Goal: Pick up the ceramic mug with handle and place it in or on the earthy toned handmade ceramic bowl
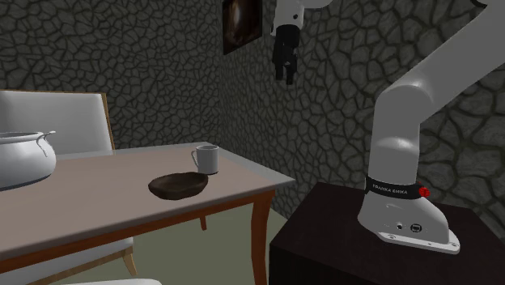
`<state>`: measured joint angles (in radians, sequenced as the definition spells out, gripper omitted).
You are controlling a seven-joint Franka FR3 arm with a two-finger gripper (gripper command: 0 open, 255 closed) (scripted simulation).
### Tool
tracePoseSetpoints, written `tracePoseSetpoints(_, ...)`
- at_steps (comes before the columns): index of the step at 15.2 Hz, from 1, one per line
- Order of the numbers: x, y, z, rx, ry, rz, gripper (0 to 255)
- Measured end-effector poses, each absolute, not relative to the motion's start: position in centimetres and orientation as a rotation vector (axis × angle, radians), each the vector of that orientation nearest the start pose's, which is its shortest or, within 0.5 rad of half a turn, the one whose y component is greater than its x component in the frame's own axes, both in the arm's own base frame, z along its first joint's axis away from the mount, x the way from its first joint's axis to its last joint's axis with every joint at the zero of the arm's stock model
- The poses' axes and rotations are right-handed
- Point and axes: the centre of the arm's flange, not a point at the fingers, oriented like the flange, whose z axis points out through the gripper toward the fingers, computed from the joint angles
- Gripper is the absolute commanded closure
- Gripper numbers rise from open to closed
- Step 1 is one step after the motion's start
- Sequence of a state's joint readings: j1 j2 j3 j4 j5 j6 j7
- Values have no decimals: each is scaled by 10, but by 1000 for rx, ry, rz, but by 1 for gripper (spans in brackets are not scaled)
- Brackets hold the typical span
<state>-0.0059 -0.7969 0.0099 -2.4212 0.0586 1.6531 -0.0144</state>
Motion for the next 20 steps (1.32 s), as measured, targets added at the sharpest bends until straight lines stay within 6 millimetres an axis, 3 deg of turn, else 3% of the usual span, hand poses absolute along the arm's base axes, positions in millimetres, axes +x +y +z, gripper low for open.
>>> tracePoseSetpoints(2,315,7,567,-3090,-17,-45,0)
tracePoseSetpoints(4,332,9,552,-3088,-12,-44,0)
tracePoseSetpoints(20,499,13,427,-3075,30,-57,0)
